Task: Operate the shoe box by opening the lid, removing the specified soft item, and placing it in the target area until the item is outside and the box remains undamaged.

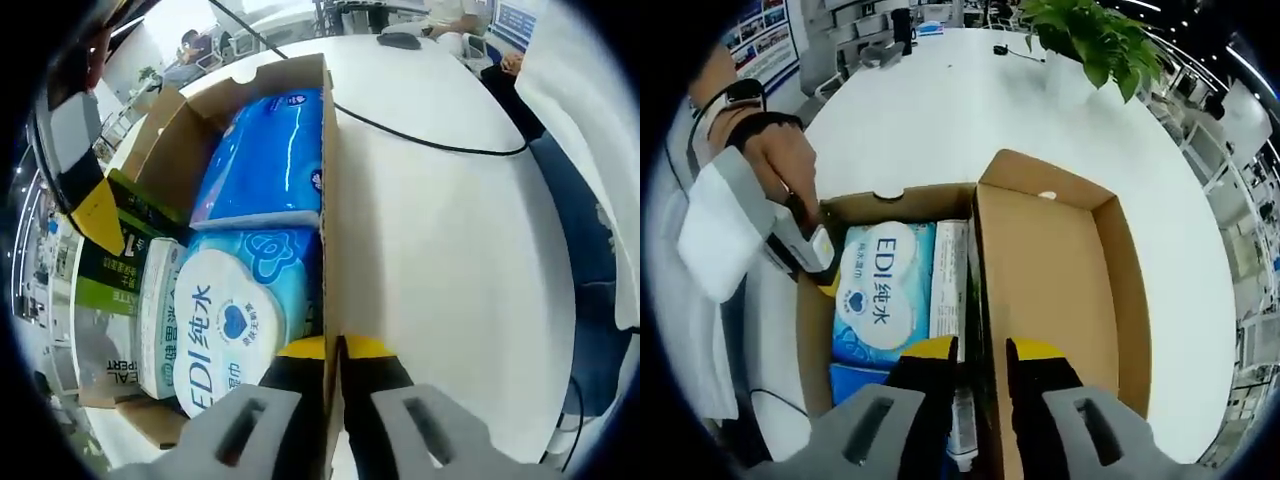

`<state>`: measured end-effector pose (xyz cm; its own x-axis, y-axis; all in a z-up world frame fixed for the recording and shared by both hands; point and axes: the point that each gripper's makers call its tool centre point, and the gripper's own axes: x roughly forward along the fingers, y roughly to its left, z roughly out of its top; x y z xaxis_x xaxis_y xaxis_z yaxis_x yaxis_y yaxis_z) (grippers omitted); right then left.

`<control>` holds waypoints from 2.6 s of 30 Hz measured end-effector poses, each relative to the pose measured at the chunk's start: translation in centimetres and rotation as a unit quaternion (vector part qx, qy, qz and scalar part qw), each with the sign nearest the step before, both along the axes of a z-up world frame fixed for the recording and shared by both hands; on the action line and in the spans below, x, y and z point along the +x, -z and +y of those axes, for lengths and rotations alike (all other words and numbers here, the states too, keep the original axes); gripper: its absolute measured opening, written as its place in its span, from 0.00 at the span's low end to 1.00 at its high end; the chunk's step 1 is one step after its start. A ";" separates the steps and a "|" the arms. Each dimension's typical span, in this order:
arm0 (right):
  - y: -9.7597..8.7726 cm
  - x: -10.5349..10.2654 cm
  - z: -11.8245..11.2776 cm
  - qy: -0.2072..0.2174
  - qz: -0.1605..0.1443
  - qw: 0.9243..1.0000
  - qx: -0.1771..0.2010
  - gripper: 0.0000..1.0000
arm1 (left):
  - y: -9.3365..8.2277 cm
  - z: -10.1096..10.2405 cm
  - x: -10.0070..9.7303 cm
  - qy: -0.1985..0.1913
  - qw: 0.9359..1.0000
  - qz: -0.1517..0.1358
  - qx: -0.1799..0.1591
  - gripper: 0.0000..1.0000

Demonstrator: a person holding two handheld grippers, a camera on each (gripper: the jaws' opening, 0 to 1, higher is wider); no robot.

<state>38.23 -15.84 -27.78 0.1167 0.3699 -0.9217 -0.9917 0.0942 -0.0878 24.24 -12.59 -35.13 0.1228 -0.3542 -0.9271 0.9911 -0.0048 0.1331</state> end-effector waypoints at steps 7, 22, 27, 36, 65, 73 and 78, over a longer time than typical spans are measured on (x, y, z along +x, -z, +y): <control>-0.1 0.0 0.4 -0.016 -0.007 1.000 0.005 0.13 | 0.0 0.0 0.0 0.000 1.000 0.000 0.000 0.02; -0.1 -0.2 0.5 -0.030 -0.008 1.000 0.000 0.02 | -0.1 0.0 0.0 0.000 1.000 -0.001 0.000 0.02; 0.3 -0.4 0.5 -0.026 -0.002 1.000 -0.001 0.01 | -0.1 0.0 0.0 -0.001 1.000 -0.002 0.000 0.02; 0.6 -0.3 0.4 -0.030 -0.003 1.000 -0.007 0.01 | 0.0 -0.1 0.0 0.000 1.000 -0.001 -0.001 0.02; -1.0 -1.0 1.1 -0.037 -0.024 0.999 -0.007 0.00 | 0.1 0.1 -0.1 0.000 1.000 -0.001 0.001 0.02; -1.9 -1.3 1.3 -0.057 -0.041 0.998 -0.009 0.00 | 0.1 0.1 0.0 0.001 1.000 -0.002 0.002 0.02; -3.1 -1.4 1.3 -0.061 -0.052 0.997 -0.008 0.00 | 0.0 0.1 0.0 0.000 1.000 -0.003 0.002 0.02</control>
